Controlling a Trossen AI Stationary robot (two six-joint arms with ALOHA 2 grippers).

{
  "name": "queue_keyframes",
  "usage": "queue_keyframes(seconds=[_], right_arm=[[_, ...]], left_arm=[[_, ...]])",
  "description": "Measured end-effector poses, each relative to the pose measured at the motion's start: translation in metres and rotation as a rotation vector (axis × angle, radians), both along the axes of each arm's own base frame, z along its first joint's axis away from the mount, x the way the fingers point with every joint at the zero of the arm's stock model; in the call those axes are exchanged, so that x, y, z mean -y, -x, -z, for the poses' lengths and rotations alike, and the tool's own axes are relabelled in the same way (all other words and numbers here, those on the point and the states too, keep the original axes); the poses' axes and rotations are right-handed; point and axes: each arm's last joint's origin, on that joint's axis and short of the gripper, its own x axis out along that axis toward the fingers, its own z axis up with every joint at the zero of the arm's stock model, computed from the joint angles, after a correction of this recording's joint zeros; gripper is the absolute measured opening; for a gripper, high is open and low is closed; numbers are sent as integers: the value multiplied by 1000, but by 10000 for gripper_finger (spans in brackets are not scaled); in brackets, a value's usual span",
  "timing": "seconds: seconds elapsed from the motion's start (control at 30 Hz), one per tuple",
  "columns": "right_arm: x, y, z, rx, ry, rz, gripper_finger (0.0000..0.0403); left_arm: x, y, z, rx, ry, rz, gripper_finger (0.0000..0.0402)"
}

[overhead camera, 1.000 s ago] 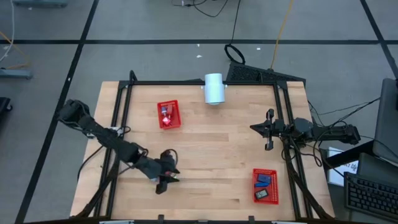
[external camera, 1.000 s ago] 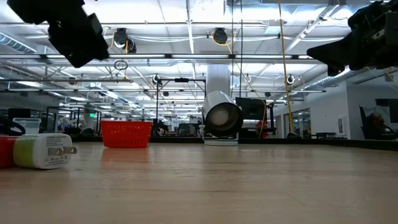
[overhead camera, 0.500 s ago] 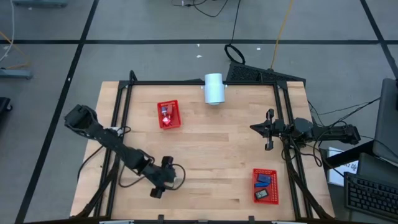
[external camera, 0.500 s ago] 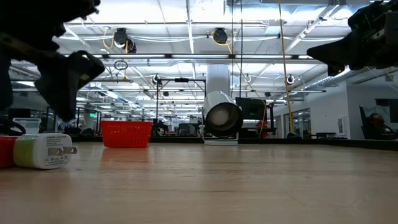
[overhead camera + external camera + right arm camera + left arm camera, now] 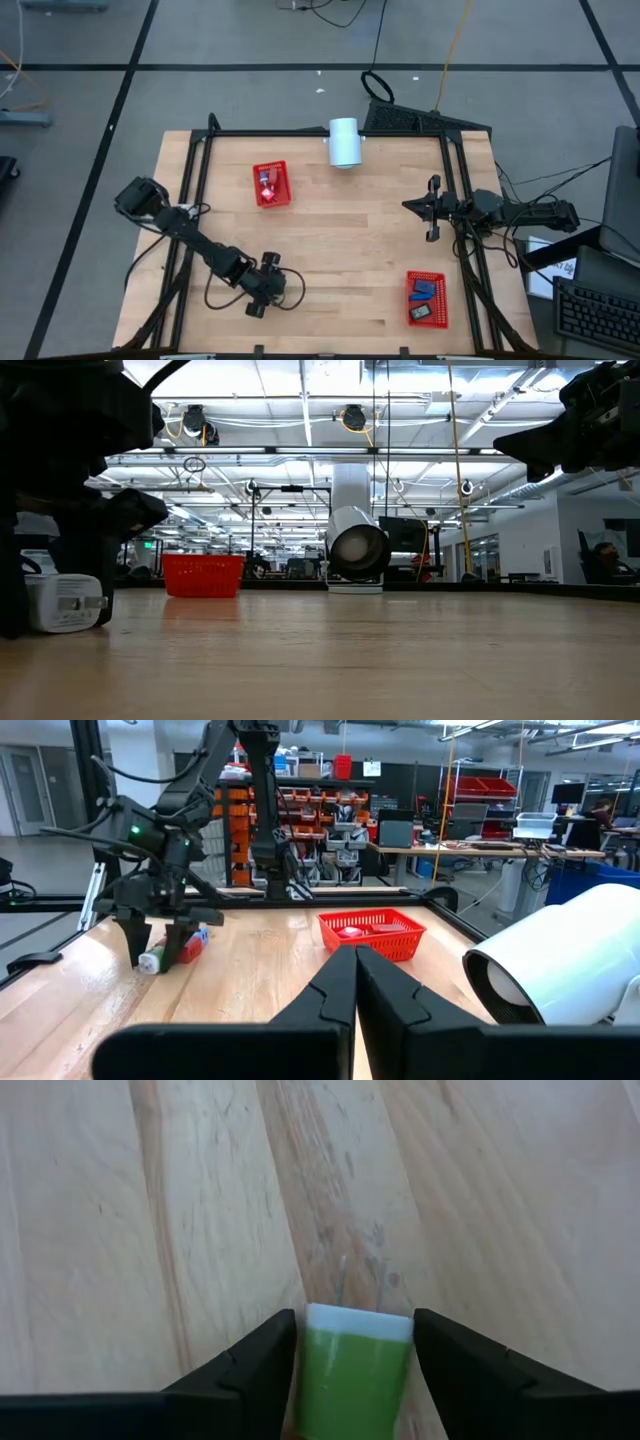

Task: Pick & Place Office items
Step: Put the green charger adapter into the top red bin

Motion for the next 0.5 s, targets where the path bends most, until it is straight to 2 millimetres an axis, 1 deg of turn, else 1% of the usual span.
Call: queue_keyframes(seconds=[0.5], right_arm=[[0,0,0,0,0,0,0]], left_arm=[[-3,4,2,-42,-53,34,159]])
